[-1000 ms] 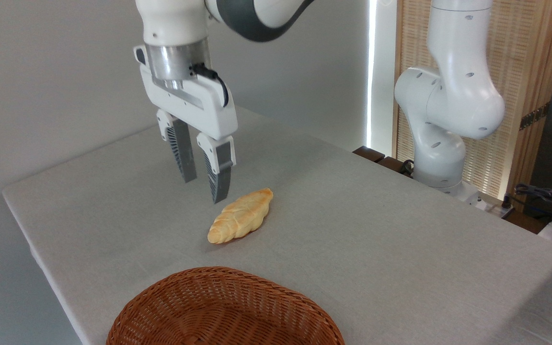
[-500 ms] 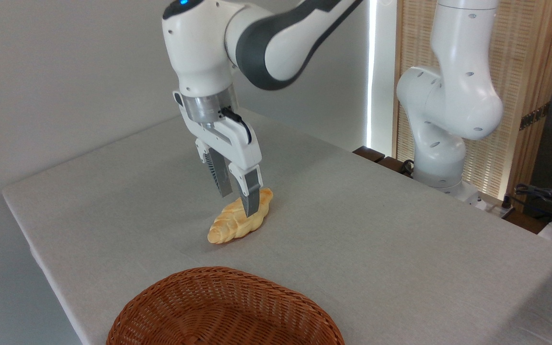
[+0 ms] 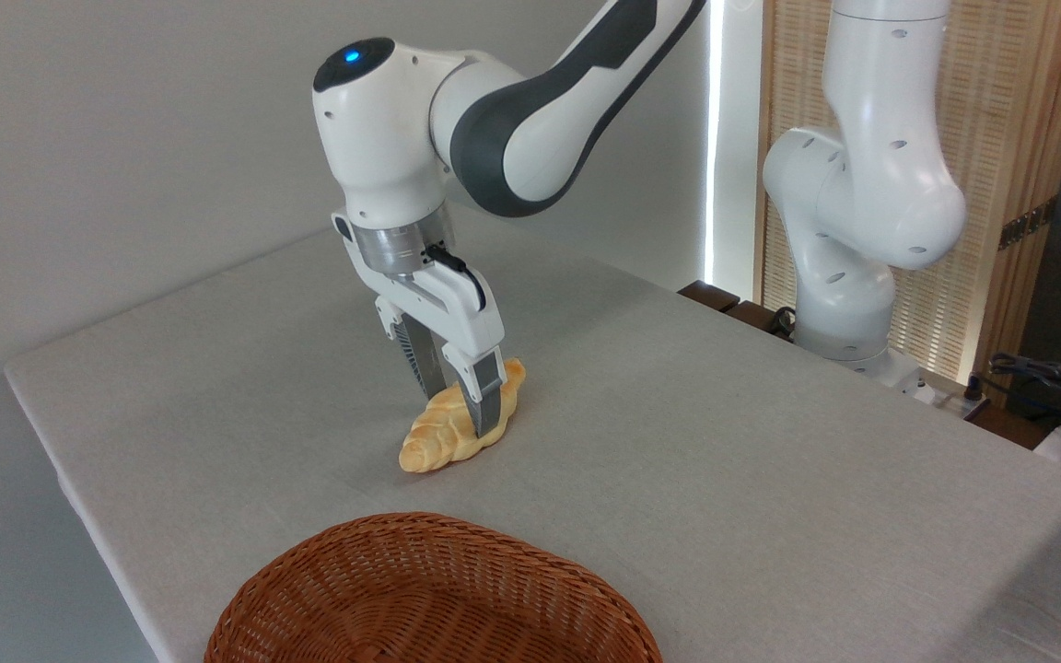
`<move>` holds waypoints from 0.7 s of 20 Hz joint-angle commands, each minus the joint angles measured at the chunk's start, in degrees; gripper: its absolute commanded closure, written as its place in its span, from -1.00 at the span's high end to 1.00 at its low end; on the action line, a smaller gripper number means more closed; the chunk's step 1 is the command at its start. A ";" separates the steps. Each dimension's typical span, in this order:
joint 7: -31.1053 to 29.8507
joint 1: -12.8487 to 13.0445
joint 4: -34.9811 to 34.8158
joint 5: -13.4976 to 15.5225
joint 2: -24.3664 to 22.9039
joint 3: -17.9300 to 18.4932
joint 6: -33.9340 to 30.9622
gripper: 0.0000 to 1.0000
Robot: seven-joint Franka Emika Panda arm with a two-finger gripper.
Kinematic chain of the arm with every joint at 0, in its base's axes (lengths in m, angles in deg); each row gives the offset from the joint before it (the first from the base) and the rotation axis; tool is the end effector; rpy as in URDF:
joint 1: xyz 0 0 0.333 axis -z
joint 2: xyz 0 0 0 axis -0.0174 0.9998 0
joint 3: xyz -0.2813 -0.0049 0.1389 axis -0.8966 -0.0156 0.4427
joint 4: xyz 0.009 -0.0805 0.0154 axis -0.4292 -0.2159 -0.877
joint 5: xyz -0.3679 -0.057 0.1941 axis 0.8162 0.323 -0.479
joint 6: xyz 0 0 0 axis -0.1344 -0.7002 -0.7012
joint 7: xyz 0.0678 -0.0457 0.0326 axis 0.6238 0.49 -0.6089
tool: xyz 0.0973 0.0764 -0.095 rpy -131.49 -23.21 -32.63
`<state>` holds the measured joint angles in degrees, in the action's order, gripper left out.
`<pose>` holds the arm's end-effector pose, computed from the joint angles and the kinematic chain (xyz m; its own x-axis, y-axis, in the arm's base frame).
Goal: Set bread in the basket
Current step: 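Close the gripper around the middle of the bread roll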
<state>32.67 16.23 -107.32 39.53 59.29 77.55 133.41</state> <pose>0.5068 -0.1510 0.3470 0.7184 -0.6951 -0.0282 -0.6896 -0.7169 0.1027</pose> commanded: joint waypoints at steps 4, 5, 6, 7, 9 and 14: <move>-0.79 0.51 -0.14 -0.16 1.10 0.33 1.95 0.90; -0.61 0.42 -0.13 -0.16 1.10 0.24 1.95 0.71; -0.44 0.42 -0.13 -0.16 1.10 0.33 1.95 0.42; -0.35 0.42 -0.13 -0.16 1.10 0.24 1.95 0.16; 0.00 0.33 -0.13 -0.16 1.10 0.24 1.95 -0.06; -0.08 0.24 -0.05 -0.16 1.10 0.24 2.12 -0.04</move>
<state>32.67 16.18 -107.28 39.43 60.07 77.62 133.84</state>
